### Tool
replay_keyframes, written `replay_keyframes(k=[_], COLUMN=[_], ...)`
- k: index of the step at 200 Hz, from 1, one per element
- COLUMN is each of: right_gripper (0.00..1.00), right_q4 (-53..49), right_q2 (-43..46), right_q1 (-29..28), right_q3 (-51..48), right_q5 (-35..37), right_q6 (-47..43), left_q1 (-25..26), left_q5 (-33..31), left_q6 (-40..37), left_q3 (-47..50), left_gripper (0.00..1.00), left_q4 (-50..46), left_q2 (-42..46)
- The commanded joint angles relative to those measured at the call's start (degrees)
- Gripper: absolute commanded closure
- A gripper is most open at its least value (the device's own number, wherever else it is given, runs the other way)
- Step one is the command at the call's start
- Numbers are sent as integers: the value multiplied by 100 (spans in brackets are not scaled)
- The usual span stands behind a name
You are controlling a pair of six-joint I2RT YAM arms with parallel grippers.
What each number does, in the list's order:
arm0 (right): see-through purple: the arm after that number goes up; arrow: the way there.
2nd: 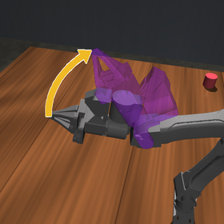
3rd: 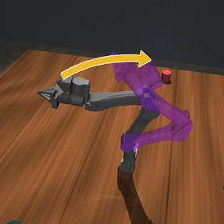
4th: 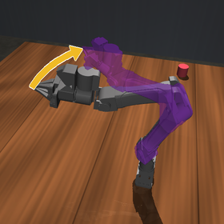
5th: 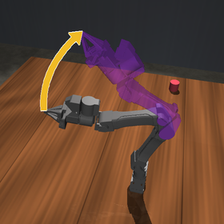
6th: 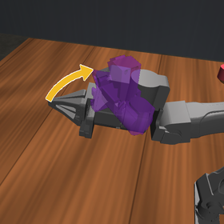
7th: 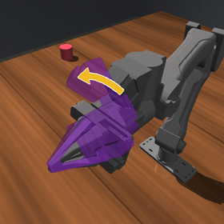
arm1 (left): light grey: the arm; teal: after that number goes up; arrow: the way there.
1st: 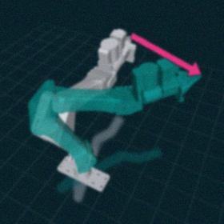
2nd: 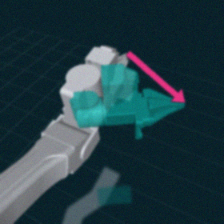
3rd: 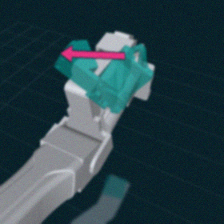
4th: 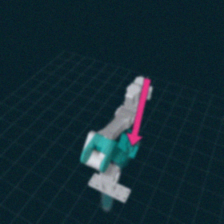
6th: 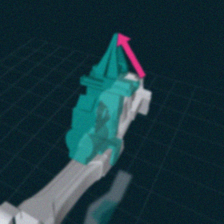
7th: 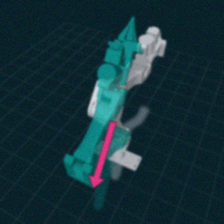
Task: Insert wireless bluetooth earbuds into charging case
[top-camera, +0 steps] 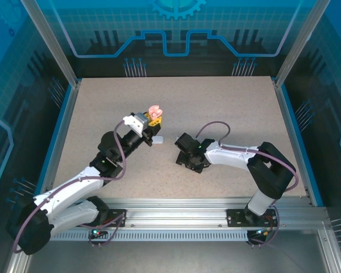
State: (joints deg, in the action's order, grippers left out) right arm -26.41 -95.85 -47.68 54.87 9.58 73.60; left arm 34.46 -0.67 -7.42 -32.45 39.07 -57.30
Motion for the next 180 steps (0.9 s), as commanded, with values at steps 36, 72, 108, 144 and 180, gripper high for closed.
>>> replay_keyframes(k=[36,72,108,144,180], right_gripper=[33,34,34,34,35], right_q4=[99,49,63,-84,-663], right_q2=[-365,-517,-648,-824,-922], right_q1=[2,79,165,223,200], right_q3=[344,519,655,935,1278], right_q5=[-53,-57,-119,-101,136], right_q6=[32,-92,-217,-522,-822], left_q1=[36,42,36,37,41], left_q5=[-92,-91,-112,-114,-92], left_q6=[-67,-84,-93,-79,-50], left_q3=[50,63,88,77,65], left_gripper=[100,100,100,100,100], left_q4=[110,118,110,95,90], left_q2=[114,111,114,105,92])
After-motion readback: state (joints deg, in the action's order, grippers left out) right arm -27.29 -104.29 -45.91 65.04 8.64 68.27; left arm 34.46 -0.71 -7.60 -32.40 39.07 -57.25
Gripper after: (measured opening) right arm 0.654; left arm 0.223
